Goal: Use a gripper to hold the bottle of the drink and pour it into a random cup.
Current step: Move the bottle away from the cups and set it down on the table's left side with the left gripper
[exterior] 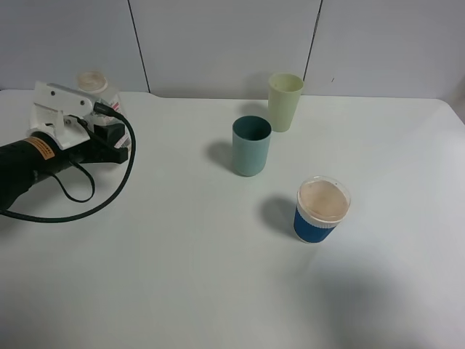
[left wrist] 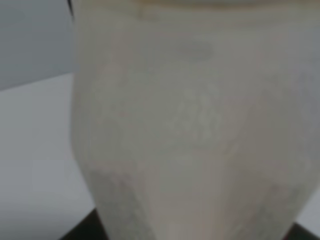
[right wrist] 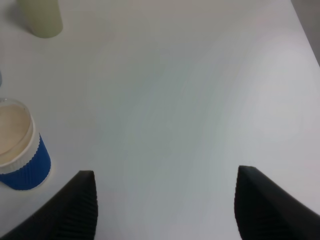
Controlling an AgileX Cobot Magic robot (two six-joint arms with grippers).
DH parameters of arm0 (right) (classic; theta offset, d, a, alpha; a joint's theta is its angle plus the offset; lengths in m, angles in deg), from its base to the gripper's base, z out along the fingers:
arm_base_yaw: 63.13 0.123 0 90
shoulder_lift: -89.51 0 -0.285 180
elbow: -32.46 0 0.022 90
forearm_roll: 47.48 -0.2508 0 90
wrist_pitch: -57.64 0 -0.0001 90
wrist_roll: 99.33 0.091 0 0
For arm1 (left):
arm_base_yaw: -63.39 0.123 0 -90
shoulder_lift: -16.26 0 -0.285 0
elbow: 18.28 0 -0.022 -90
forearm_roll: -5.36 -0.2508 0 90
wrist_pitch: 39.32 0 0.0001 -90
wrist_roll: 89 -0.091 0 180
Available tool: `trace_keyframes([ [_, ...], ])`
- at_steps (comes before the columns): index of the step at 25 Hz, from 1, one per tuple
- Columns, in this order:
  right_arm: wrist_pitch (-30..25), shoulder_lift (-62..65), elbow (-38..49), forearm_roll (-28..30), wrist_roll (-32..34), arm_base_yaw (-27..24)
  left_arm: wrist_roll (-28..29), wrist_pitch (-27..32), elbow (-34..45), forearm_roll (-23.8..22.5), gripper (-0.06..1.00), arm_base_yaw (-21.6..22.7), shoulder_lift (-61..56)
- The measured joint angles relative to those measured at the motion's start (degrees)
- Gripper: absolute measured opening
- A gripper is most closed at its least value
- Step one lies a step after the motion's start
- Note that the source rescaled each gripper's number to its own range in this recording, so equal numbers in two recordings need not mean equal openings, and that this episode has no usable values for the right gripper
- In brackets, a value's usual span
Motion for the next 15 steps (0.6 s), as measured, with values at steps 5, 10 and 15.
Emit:
trace_keyframes([
  [5, 0.0, 0.0, 0.0, 0.0, 0.0, 0.0, 0.31, -0.79, 0.07, -1.24, 0.0, 0.86, 2.09],
  [10, 0.0, 0.0, 0.0, 0.0, 0.0, 0.0, 0.36, -1.6, 0.07, -1.66, 0.0, 0.91, 4.76],
  [15, 0.0, 0.0, 0.0, 0.0, 0.0, 0.0, 0.54, -3.79, 0.07, -1.85, 0.0, 0.91, 7.8],
])
